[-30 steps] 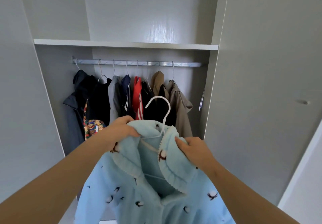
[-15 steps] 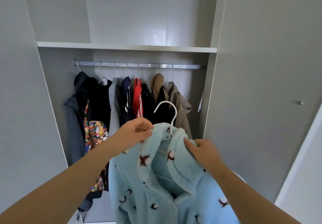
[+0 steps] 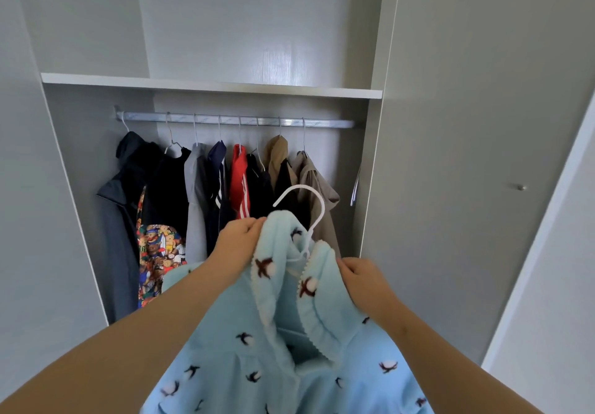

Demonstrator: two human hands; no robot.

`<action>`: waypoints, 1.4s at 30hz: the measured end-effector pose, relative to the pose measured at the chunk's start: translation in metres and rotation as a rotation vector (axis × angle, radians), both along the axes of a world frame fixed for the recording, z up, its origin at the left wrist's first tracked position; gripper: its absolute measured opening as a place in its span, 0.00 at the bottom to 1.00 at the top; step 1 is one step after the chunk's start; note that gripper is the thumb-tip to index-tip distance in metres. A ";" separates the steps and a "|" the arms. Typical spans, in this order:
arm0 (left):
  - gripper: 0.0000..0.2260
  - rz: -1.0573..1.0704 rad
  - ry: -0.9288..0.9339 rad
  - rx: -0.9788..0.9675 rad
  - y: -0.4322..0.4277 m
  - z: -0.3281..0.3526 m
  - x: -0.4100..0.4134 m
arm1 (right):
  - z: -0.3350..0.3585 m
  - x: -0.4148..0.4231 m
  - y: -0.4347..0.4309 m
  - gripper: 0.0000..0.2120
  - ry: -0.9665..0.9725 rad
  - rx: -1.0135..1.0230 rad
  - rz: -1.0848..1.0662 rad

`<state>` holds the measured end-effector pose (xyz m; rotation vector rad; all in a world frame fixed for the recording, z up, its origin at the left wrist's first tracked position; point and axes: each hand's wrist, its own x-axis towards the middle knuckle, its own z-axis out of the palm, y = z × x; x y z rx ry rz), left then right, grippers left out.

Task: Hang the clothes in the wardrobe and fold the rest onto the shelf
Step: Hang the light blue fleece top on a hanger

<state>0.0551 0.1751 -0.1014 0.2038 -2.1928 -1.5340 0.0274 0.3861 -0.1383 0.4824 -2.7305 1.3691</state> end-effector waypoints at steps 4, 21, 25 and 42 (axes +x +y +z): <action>0.18 0.261 0.084 0.085 -0.009 0.028 -0.012 | -0.002 0.004 -0.004 0.25 -0.026 -0.030 0.056; 0.09 0.275 0.044 -0.794 -0.004 0.011 0.017 | -0.011 -0.010 -0.020 0.21 -0.114 -0.028 -0.030; 0.05 -0.322 -0.241 0.334 0.015 0.009 0.018 | -0.012 -0.009 -0.005 0.19 -0.218 -0.114 -0.123; 0.06 -0.188 -0.372 0.242 0.056 -0.009 -0.031 | 0.003 0.023 0.070 0.11 -0.622 -0.543 -0.263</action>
